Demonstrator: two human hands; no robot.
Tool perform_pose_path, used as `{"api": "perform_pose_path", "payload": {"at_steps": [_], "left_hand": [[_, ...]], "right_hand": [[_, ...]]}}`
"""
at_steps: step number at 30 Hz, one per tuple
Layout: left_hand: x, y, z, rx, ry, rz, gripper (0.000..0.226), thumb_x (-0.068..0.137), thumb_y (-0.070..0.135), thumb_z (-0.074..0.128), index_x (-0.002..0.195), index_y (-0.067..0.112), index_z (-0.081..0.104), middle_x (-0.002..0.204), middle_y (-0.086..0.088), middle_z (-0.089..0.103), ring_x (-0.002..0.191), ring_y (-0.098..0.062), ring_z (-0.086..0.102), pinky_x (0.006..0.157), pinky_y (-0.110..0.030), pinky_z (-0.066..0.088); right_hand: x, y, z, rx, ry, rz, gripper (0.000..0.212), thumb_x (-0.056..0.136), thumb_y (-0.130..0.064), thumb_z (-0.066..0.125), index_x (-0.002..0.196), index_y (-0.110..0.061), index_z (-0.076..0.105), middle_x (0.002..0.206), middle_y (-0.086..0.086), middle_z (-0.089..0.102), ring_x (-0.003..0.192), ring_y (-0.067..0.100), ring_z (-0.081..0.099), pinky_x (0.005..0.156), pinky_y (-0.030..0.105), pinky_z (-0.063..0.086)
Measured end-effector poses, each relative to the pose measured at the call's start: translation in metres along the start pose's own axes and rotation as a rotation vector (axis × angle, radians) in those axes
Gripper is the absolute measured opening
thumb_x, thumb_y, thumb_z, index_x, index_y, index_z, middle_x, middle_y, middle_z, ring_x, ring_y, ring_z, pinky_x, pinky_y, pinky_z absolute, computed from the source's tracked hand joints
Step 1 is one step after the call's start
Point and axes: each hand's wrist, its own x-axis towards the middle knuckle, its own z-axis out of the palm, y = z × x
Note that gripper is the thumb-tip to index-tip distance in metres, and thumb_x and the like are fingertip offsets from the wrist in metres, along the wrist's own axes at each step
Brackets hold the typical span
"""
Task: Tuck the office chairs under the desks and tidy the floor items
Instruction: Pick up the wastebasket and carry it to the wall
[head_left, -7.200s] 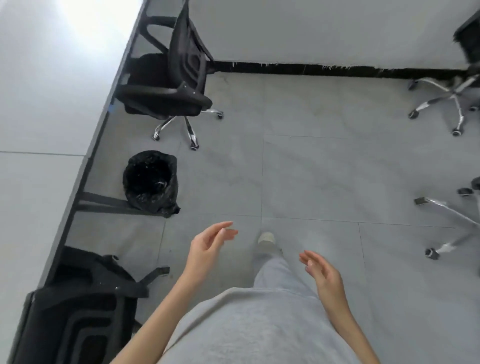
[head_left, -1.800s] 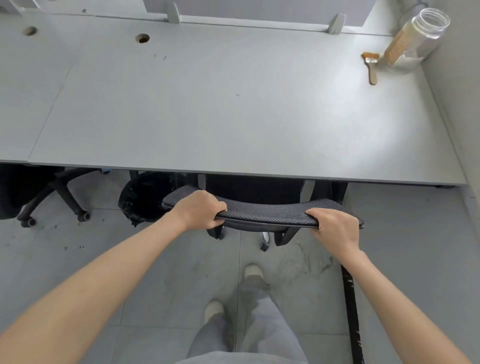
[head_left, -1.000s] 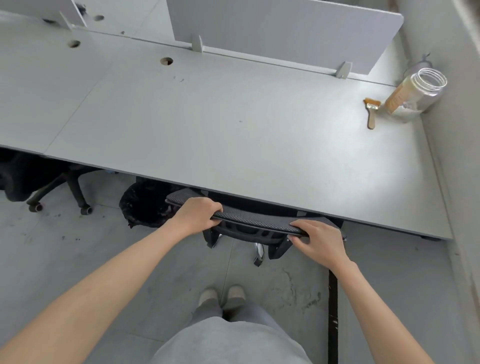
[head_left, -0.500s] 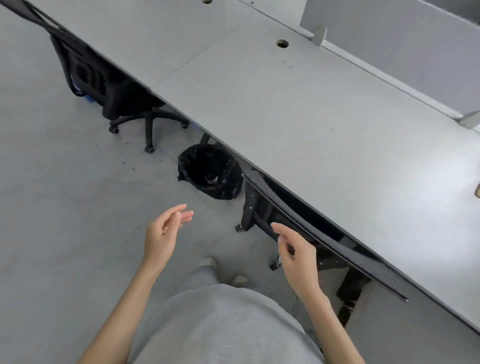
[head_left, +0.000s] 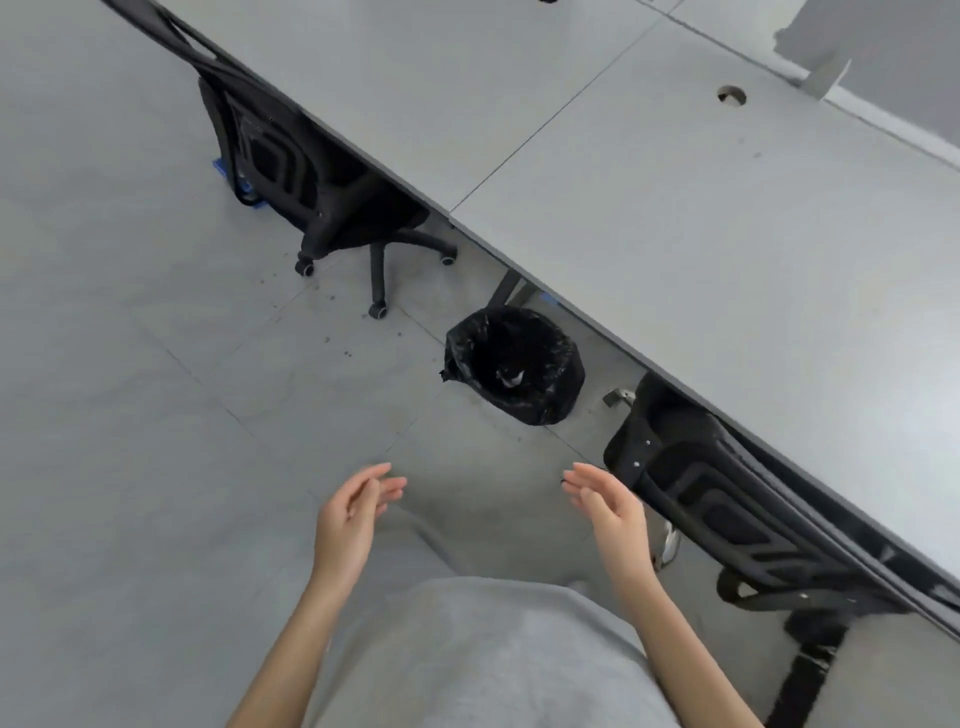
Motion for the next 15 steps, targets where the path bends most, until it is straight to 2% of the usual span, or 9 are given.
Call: {"api": "perform_pose_path", "payload": {"at_steps": [4,8,11,15], "left_hand": [[0.094,0.052,-0.048,0.205,-0.265,0.056,0.029,0.096,0.002,0.038,0.095,0.018,0.061,0.071,0.019,0.072,0.071,0.002,0.066,0.068,-0.011,0.05],[0.169,0.104,-0.076,0.44,-0.506,0.158,0.034,0.095,0.003,0.04,0.093,0.03,0.06,0.074,0.024,0.071,0.075,0.002,0.066,0.073,-0.01,0.049],[0.21,0.129,-0.088,0.499,-0.58,0.246,0.035,0.095,0.003,0.041,0.092,0.033,0.059,0.075,0.028,0.069,0.077,0.004,0.065,0.076,-0.01,0.048],[0.248,0.131,-0.098,0.508,-0.593,0.279,0.035,0.095,0.004,0.041,0.092,0.033,0.059,0.076,0.028,0.069,0.078,0.003,0.065,0.077,-0.014,0.048]], "right_hand": [[0.005,-0.013,0.08,0.166,0.253,0.089,0.039,0.09,0.008,0.04,0.094,-0.023,0.064,0.096,-0.001,0.069,0.097,0.021,0.064,0.087,0.031,0.049],[0.007,-0.025,0.148,0.294,0.426,0.126,0.035,0.091,0.005,0.04,0.101,-0.019,0.063,0.101,0.004,0.068,0.093,0.013,0.065,0.087,0.031,0.049],[0.016,-0.028,0.19,0.395,0.496,0.175,0.032,0.092,0.005,0.039,0.104,-0.013,0.062,0.103,0.01,0.067,0.089,0.012,0.065,0.086,0.03,0.048],[0.039,-0.033,0.229,0.397,0.482,0.204,0.032,0.09,0.006,0.038,0.103,-0.013,0.061,0.101,0.009,0.066,0.09,0.016,0.064,0.081,0.026,0.048]]}}
